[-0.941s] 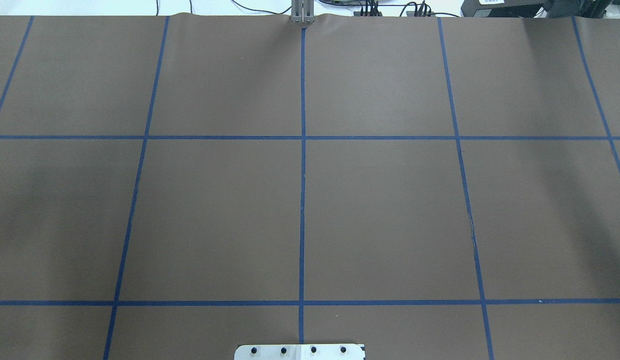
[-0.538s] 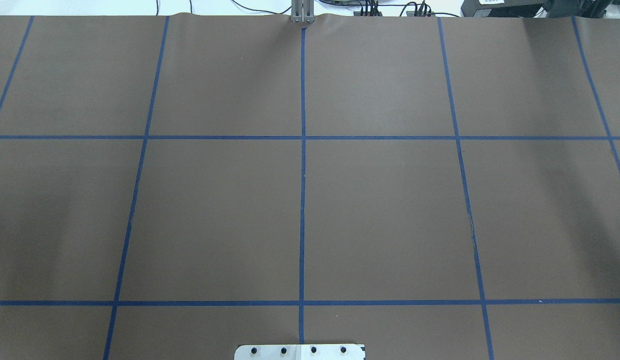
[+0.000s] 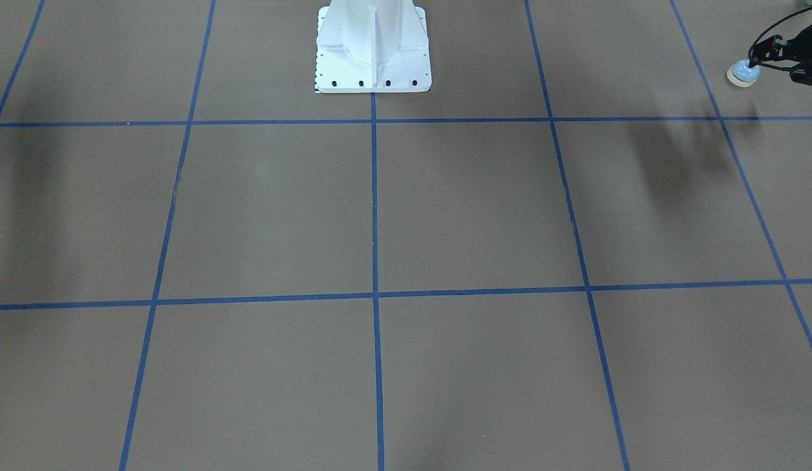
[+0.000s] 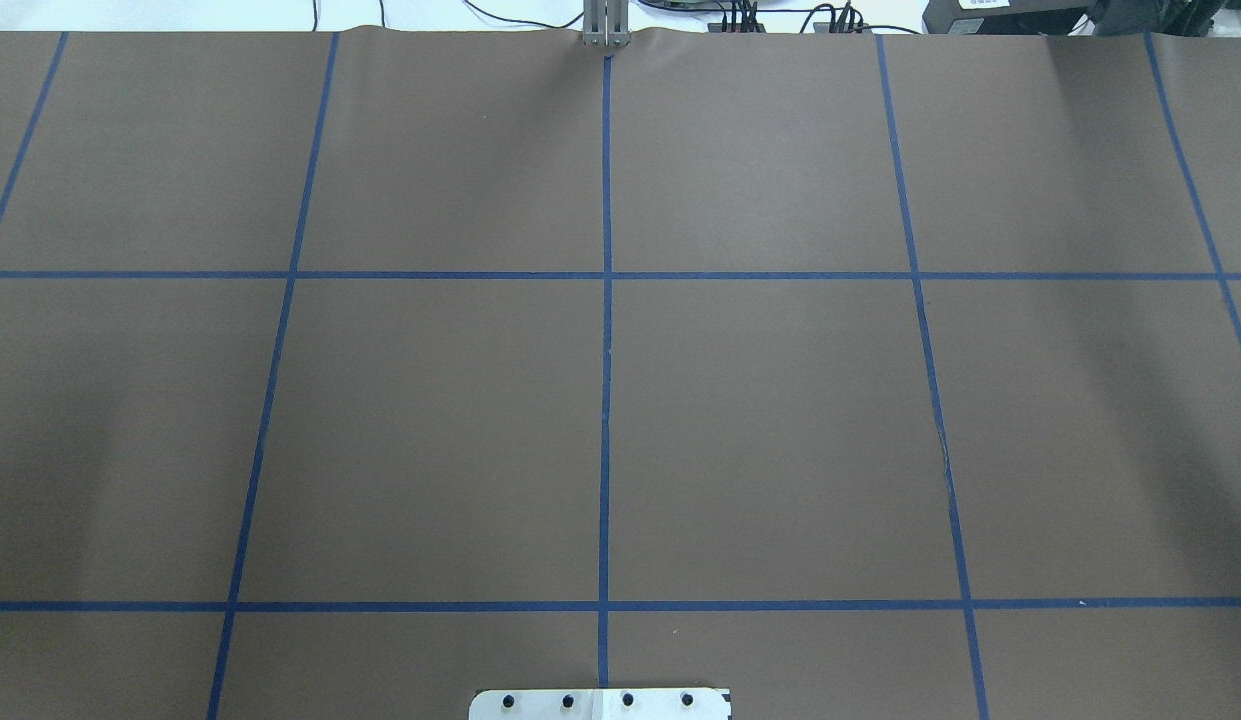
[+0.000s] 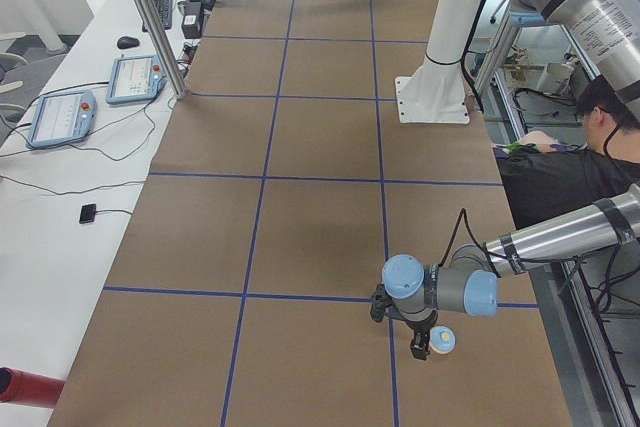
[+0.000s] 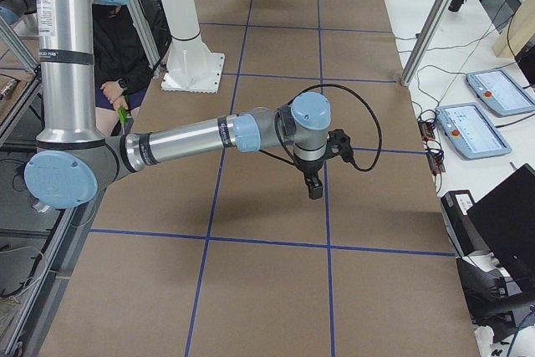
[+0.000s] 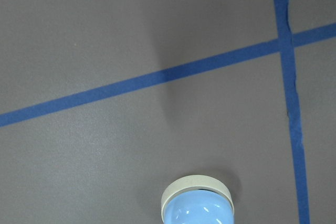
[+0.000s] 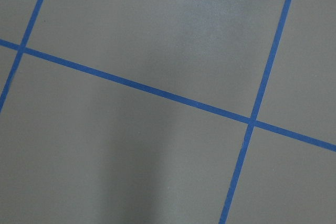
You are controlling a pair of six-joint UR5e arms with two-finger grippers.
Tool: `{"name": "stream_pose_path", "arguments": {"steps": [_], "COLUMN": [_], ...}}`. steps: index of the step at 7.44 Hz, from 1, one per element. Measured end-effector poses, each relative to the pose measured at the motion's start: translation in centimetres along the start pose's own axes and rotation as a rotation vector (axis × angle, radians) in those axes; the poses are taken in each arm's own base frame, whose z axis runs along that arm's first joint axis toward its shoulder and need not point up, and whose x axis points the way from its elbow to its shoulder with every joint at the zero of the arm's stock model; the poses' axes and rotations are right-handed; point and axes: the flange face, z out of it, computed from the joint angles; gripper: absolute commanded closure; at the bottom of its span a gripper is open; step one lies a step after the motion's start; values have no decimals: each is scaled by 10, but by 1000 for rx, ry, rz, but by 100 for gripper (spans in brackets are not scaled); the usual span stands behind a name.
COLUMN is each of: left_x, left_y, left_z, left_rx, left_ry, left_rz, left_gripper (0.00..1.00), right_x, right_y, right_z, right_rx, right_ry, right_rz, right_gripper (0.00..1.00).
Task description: Place and press bell with both arms
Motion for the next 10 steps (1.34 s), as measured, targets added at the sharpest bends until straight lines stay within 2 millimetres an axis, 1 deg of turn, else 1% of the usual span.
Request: {"name": "stream_pose_path", "arguments": {"steps": [2,4,5,7,10], "left_x": [2,-4,-6,-3,0], "left_y": [-8,-21,-23,-25,-24], "left_z": [10,22,29,39,48], "left_rx": [-29,-54,-72,-116,-151], "left_ry": [22,27,28,23,13], "left_rz": [17,18,5,-38,-87], "left_gripper": [0,0,0,0,0], "right_x": [-1,-2,-2,-3,-5], "right_y": [0,0,0,-1,-1], "right_z": [1,2,3,2,1], "right_rx": [-2,-5,-5,-4,-1], "right_ry": [0,1,1,-1,-2], "right_rz": [-2,-4,-5,-7,-12], "right_gripper": [0,0,0,0,0]}}
